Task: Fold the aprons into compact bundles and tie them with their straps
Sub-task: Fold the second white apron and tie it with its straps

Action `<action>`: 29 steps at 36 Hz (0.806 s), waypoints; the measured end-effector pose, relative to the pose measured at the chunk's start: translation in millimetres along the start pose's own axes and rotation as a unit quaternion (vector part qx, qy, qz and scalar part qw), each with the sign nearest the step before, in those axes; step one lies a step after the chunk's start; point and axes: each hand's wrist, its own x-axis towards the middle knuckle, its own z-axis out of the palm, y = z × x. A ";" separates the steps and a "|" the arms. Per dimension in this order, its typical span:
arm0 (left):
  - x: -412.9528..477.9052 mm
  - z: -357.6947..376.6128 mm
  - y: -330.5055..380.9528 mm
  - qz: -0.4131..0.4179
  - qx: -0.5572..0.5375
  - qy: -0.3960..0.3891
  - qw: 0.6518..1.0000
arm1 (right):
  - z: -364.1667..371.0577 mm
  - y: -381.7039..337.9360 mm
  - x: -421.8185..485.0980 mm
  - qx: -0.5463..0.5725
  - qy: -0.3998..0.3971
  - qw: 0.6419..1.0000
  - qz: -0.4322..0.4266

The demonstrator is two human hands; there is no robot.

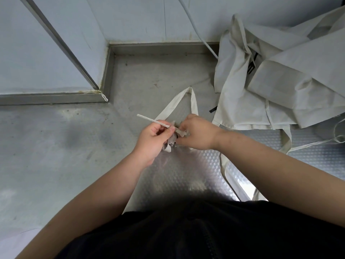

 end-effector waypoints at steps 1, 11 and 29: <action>-0.3 0.5 0.2 0.000 0.000 0.001 1.000 | 0.2 -0.9 0.6 -0.002 -0.012 1.000 0.011; 0.9 5.3 4.7 0.000 -0.004 0.022 1.000 | 18.8 6.7 2.3 0.127 0.126 0.982 0.054; -0.9 0.2 -2.3 0.007 -0.019 0.062 0.998 | 14.3 14.0 -2.2 0.268 0.110 0.951 0.108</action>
